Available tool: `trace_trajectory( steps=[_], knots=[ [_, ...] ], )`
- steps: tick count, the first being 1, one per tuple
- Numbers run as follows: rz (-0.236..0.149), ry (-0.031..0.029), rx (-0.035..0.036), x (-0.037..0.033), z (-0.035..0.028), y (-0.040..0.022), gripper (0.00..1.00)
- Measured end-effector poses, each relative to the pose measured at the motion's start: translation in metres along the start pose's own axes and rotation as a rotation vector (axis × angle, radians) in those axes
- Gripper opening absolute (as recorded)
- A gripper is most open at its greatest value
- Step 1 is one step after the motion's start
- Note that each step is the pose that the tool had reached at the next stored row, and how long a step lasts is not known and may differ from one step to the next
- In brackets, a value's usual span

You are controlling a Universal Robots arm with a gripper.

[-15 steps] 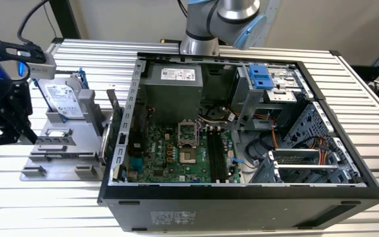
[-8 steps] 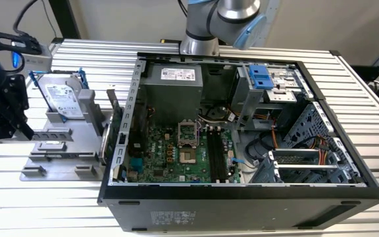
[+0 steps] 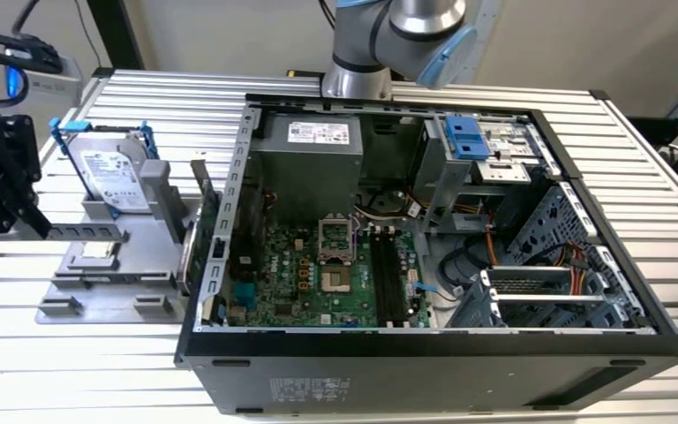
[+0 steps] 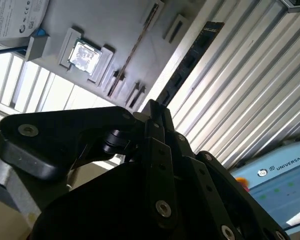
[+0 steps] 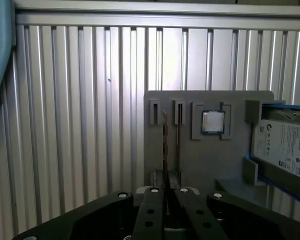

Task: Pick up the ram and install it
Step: 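Pick up the ram and move it above insertion slot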

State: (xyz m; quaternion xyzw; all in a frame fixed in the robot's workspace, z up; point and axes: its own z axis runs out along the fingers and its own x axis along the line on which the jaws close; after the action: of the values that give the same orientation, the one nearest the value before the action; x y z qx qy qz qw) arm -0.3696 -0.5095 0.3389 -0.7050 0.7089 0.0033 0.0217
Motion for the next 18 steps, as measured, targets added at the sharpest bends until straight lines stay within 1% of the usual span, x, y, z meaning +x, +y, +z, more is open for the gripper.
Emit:
trace_trajectory(
  steps=[18],
  knots=[
    [0.0,0.0,0.0001,-0.0017,-0.0467,-0.0012,0.0]
  ],
)
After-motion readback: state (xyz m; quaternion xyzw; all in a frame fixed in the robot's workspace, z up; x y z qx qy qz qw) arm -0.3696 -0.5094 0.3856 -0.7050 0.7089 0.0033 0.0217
